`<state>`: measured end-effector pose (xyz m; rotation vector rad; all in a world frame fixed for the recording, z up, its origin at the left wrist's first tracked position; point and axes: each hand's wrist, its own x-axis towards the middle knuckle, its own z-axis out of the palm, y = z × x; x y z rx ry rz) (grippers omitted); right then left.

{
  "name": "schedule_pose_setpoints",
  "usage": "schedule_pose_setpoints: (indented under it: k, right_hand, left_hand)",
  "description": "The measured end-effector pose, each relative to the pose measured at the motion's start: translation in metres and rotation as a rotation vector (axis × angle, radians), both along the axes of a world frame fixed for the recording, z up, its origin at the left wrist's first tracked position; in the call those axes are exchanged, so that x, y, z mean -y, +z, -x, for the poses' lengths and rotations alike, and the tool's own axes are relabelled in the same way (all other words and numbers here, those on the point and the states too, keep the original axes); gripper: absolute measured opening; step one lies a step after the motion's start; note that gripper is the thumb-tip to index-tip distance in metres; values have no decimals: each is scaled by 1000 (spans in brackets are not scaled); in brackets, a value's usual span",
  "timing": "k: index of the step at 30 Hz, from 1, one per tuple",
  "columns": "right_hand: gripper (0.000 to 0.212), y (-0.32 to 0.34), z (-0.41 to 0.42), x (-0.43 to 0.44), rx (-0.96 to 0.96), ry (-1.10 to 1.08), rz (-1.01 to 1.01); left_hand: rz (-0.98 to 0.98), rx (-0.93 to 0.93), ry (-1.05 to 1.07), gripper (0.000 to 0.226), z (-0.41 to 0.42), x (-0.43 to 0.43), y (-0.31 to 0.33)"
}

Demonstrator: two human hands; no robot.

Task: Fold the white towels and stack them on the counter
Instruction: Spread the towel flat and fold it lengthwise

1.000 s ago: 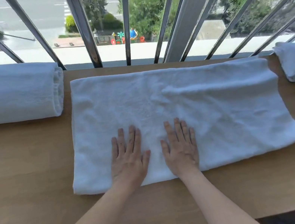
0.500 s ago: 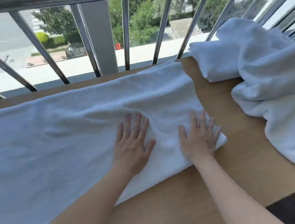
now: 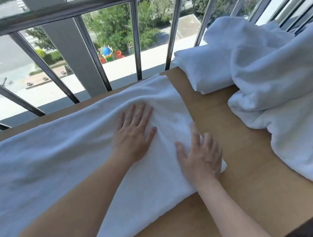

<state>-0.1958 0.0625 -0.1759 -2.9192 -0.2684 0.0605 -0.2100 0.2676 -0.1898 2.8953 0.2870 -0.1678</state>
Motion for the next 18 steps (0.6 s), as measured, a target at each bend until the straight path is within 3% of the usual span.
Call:
schedule_pose_setpoints:
  k: [4, 10, 14, 18]
  right_hand:
    - [70, -5, 2, 0, 41, -2, 28]
    - [71, -10, -2, -2, 8, -5, 67]
    - [71, -12, -3, 1, 17, 6, 57]
    - [72, -14, -2, 3, 16, 36, 49]
  left_hand:
    - [-26, -7, 66, 62, -42, -15, 2]
    - [315, 151, 265, 42, -105, -41, 23]
    - [311, 116, 265, 44, -111, -51, 28]
    - [319, 181, 227, 24, -119, -53, 26]
